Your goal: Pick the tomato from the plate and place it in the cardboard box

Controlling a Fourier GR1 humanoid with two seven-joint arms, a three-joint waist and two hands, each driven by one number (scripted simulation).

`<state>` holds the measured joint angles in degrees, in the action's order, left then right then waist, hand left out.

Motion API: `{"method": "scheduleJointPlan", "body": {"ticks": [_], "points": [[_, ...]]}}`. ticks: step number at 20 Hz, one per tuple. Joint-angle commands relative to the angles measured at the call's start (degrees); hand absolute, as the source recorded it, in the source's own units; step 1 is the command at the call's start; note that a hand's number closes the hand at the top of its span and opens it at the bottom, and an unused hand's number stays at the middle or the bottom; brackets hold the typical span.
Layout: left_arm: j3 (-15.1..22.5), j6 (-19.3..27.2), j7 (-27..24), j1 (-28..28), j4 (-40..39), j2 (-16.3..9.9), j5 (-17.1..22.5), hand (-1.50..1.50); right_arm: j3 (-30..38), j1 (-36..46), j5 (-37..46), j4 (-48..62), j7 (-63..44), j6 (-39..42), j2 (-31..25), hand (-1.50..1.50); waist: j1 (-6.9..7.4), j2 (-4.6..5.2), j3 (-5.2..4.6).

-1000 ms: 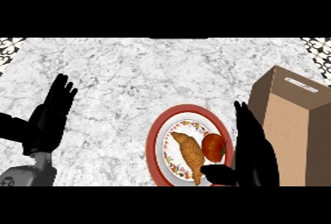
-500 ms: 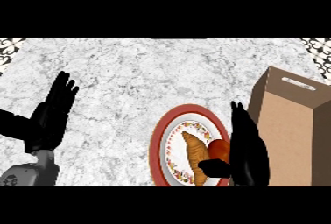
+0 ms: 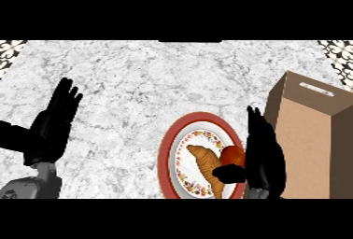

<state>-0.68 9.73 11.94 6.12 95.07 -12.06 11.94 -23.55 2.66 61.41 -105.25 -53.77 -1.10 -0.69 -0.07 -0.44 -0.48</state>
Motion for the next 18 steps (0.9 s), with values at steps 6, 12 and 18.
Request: {"method": "scheduleJointPlan", "body": {"ticks": [6, 12, 18], "points": [[-0.4, -1.5, 0.0, -1.5, 2.0, 1.1, -1.1, 0.00, 1.9, 2.5, -1.1, 6.9, 0.8, -1.3, 0.7, -1.50, 0.31, 0.43, 0.48], [-0.1, -1.8, -0.8, -3.7, 2.5, 2.3, -1.8, 0.00, 1.0, 3.0, -2.2, 8.5, 0.8, -3.7, 0.7, -1.50, 0.35, 0.43, 0.48], [1.4, -0.3, 2.1, -1.9, 2.7, 3.5, -3.2, 0.00, 0.1, 0.3, -0.5, 8.0, 1.8, -4.1, 0.4, -1.50, 0.25, 0.40, 0.49]]}}
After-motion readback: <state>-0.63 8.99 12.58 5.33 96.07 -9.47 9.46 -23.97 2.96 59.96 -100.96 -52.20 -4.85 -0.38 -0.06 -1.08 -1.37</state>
